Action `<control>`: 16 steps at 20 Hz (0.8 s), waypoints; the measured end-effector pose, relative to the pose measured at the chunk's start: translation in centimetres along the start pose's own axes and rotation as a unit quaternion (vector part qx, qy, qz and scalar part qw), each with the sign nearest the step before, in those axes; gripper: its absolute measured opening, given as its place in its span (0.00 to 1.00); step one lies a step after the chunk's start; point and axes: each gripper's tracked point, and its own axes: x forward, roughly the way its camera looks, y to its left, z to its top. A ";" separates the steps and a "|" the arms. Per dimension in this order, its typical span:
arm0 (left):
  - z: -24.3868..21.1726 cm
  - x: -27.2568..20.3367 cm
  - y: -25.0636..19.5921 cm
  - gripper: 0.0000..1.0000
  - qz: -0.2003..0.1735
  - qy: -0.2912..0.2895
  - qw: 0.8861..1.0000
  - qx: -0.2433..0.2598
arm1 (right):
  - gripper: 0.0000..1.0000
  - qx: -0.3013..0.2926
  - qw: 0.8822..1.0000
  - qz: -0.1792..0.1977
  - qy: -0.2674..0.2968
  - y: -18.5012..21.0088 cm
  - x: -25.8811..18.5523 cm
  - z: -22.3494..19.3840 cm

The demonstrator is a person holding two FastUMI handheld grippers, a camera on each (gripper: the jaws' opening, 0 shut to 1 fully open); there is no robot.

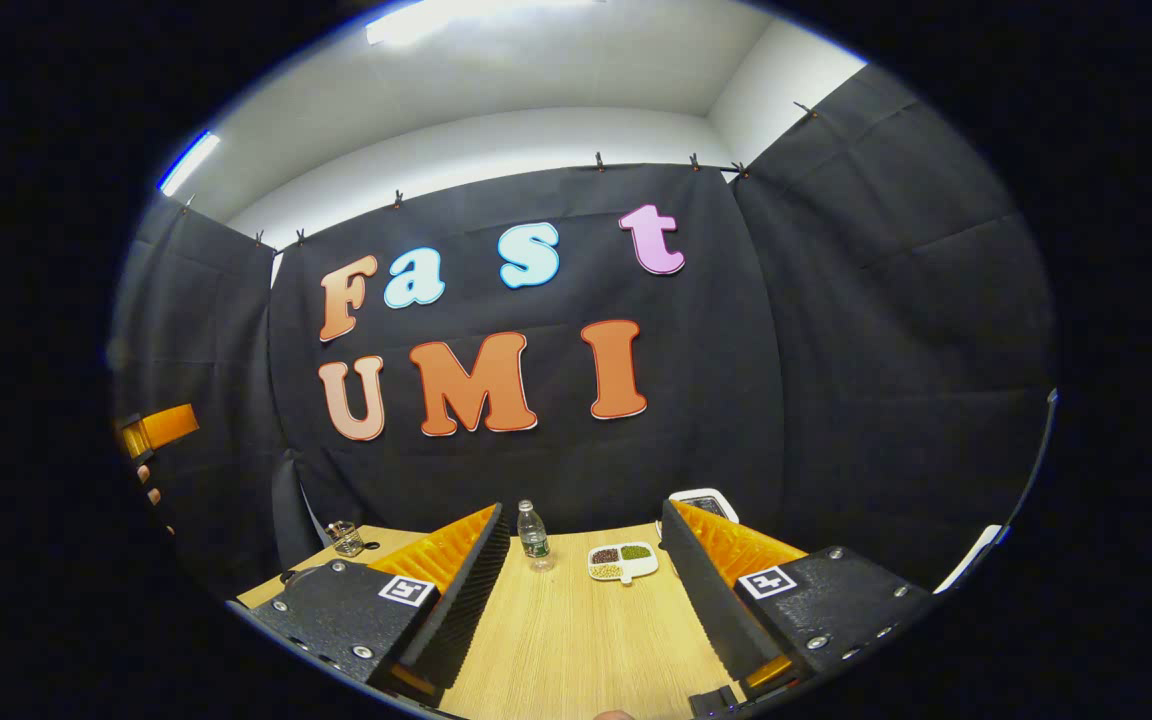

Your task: First push the handle of the pot to place it horizontally, then grasp the pot with both hands and set it on the induction cooktop.

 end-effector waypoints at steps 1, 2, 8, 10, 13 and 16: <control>-0.1 -0.1 0.0 0.97 -0.002 0.001 1.000 0.000 | 0.95 0.000 1.000 0.004 0.000 0.4 0.0 0.0; -0.2 0.0 0.0 0.97 -0.003 0.003 1.000 -0.002 | 0.95 0.001 1.000 0.008 0.001 0.8 -0.1 0.1; -1.0 0.3 0.5 0.97 0.001 0.016 1.000 -0.007 | 0.95 -0.009 1.000 0.017 -0.011 1.8 -0.1 0.8; -1.3 0.6 0.2 0.97 -0.001 0.020 1.000 -0.002 | 0.95 -0.010 1.000 0.017 -0.012 1.9 -0.1 0.9; -1.2 0.5 -0.1 0.97 -0.009 0.019 1.000 -0.002 | 0.95 -0.011 1.000 0.021 -0.011 2.2 -0.1 1.0; -1.4 0.4 -0.2 0.97 -0.011 0.021 1.000 -0.007 | 0.95 -0.006 1.000 0.022 -0.017 2.2 0.1 1.2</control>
